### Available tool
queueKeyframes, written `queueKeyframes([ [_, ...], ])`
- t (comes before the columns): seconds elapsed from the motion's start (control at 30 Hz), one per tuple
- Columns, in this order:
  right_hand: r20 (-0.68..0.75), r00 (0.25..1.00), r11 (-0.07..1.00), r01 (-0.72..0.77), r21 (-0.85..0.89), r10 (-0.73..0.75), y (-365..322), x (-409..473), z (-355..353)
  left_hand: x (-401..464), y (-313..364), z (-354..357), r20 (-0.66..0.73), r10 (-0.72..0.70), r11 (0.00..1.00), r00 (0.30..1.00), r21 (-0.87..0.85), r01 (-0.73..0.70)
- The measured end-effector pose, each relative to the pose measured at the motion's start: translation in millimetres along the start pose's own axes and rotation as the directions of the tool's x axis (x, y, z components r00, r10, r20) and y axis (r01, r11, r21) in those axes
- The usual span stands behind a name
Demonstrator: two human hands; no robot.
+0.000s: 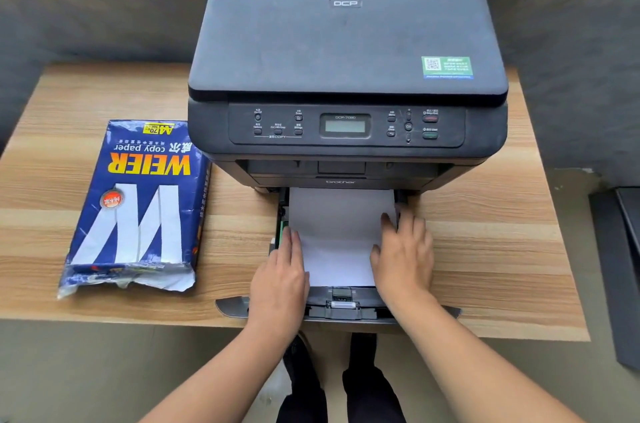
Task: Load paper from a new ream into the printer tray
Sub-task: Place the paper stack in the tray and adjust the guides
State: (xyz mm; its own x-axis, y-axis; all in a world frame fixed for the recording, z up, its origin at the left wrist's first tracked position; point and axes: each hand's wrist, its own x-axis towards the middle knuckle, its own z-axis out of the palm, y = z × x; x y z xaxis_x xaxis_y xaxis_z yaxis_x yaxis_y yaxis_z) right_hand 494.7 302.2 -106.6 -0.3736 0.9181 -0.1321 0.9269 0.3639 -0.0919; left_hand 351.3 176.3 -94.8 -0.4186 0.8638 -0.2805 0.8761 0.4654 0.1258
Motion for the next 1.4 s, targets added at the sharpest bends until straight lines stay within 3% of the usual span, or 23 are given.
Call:
queueKeyframes([
  [0.1,0.055,0.984,0.985,0.171,-0.034,-0.169,19,-15,-1,7,-9,-3,-0.102,0.172,0.982,0.98,0.094,-0.163],
  [0.27,0.215,0.922,0.914,0.362,-0.183,-0.323,37,-10,-3,22,-25,-2,0.003,0.406,0.904,0.914,0.144,-0.402],
  [0.73,0.298,0.853,0.816,0.506,-0.28,-0.427,37,6,-10,47,-35,-5,0.142,0.429,0.864,0.892,0.222,-0.451],
  [0.8,0.201,0.898,0.897,0.422,-0.132,-0.392,43,1,-6,40,-34,-5,0.069,0.387,0.916,0.919,0.083,-0.392],
  [0.87,0.051,0.985,0.965,0.147,0.219,-0.162,43,-11,-2,25,-32,-3,-0.096,0.218,0.955,0.971,-0.182,-0.233],
  [0.9,0.023,1.0,0.923,-0.01,0.384,0.001,40,-18,-2,17,-29,-1,-0.156,0.082,0.938,0.984,-0.321,-0.129],
  [0.97,0.028,0.967,0.805,-0.225,0.549,0.252,34,-28,3,5,-22,4,-0.135,-0.168,0.857,0.976,-0.51,0.077],
  [1.03,0.031,0.933,0.731,-0.301,0.613,0.359,30,-33,10,2,-18,9,-0.069,-0.292,0.787,0.954,-0.584,0.199],
  [1.13,0.044,0.901,0.667,-0.351,0.657,0.431,29,-33,13,0,-12,6,-0.041,-0.359,0.728,0.932,-0.638,0.252],
  [1.27,0.092,0.881,0.627,-0.4,0.669,0.464,29,-28,11,-4,-5,5,-0.034,-0.369,0.74,0.929,-0.615,0.272],
  [1.4,0.098,0.84,0.648,-0.48,0.592,0.534,26,-25,6,-2,-6,3,-0.009,-0.467,0.632,0.884,-0.703,0.326],
])
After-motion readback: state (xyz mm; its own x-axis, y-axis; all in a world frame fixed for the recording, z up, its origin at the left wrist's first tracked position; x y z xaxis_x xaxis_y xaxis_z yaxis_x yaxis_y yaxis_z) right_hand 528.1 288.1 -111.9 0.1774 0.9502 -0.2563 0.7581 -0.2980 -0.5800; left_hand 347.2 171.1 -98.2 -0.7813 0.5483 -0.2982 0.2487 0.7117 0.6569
